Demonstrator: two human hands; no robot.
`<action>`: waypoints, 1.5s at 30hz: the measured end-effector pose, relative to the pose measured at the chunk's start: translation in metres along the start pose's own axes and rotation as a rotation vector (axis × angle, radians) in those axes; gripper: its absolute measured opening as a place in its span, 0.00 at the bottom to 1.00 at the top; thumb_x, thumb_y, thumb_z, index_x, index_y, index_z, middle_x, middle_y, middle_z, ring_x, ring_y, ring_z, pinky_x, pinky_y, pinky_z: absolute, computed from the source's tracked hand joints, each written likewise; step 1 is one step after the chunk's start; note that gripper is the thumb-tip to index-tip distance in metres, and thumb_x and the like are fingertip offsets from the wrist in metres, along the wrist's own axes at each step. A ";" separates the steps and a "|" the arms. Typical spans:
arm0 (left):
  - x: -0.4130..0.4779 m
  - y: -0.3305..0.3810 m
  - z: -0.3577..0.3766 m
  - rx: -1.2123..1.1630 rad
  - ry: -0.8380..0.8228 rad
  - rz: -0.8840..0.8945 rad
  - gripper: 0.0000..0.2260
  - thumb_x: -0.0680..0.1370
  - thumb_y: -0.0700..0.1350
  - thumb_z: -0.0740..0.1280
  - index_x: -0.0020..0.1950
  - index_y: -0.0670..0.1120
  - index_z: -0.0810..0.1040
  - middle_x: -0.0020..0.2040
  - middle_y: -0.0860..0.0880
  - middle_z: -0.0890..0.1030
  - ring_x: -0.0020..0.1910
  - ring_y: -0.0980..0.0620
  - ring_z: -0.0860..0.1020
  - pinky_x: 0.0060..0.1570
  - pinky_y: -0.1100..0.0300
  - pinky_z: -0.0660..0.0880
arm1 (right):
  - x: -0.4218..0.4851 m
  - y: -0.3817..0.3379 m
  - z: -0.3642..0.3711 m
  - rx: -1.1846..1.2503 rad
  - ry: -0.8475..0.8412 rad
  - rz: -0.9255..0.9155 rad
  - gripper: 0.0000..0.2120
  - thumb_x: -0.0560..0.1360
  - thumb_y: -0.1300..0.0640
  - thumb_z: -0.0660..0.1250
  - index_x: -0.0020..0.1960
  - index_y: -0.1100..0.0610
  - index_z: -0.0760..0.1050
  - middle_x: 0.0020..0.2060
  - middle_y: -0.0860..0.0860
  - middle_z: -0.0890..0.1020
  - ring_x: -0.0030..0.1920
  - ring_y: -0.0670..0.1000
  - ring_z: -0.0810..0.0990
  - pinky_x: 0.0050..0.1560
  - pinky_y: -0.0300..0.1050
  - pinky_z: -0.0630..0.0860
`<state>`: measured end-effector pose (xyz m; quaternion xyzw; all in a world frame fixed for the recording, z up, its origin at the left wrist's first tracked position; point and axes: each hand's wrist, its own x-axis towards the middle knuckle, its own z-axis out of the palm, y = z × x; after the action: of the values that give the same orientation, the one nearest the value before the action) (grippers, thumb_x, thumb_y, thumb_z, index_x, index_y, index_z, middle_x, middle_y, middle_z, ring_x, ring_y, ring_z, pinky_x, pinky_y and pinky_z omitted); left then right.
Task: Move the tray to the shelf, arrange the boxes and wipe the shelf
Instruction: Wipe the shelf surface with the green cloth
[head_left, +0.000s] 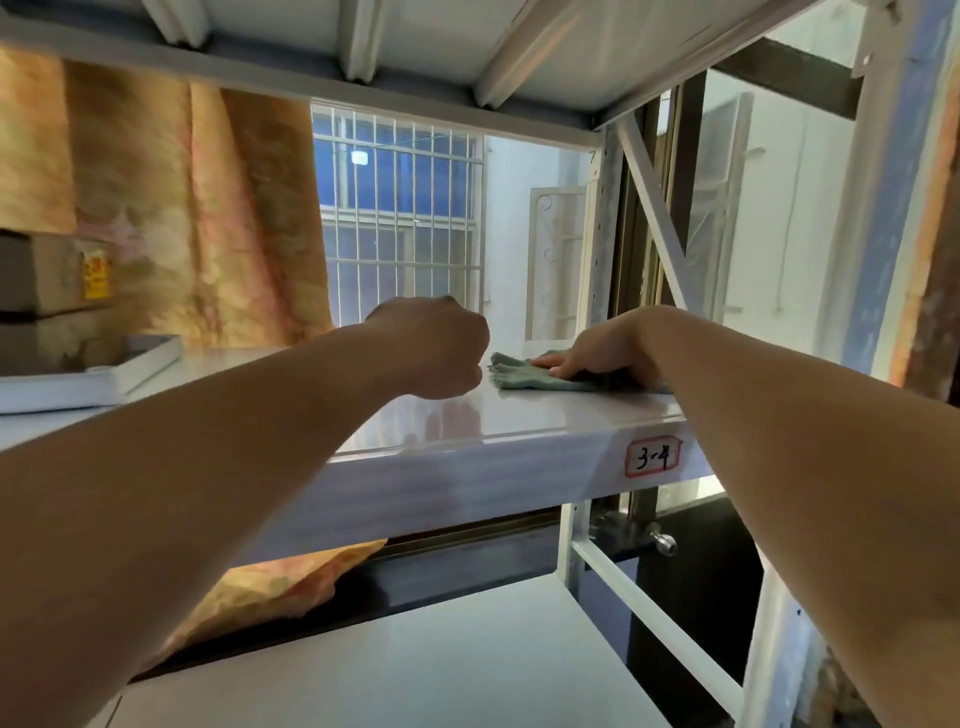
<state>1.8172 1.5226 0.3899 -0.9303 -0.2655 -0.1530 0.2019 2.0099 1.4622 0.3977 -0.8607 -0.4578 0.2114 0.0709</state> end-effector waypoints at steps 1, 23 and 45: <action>0.000 -0.001 0.002 -0.015 -0.006 -0.009 0.10 0.77 0.45 0.58 0.39 0.45 0.75 0.37 0.49 0.75 0.39 0.47 0.78 0.38 0.56 0.75 | 0.005 0.000 -0.002 0.000 0.002 0.008 0.22 0.83 0.52 0.53 0.75 0.40 0.56 0.73 0.55 0.61 0.70 0.58 0.67 0.72 0.53 0.63; -0.003 -0.009 0.012 -0.330 -0.023 -0.075 0.10 0.76 0.43 0.60 0.38 0.45 0.79 0.33 0.50 0.80 0.38 0.49 0.81 0.33 0.63 0.71 | 0.082 0.038 -0.026 -0.132 0.298 0.297 0.21 0.75 0.49 0.58 0.64 0.57 0.69 0.51 0.56 0.79 0.51 0.55 0.80 0.59 0.54 0.74; -0.022 -0.004 0.001 -0.272 -0.087 0.131 0.07 0.76 0.43 0.63 0.49 0.47 0.81 0.44 0.52 0.81 0.45 0.52 0.79 0.53 0.51 0.79 | -0.050 0.050 0.027 0.013 0.304 0.210 0.28 0.79 0.37 0.49 0.63 0.59 0.70 0.52 0.57 0.79 0.54 0.52 0.78 0.63 0.49 0.71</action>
<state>1.7967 1.5166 0.3817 -0.9702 -0.1894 -0.1335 0.0717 2.0115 1.3904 0.3725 -0.9253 -0.3481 0.0880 0.1222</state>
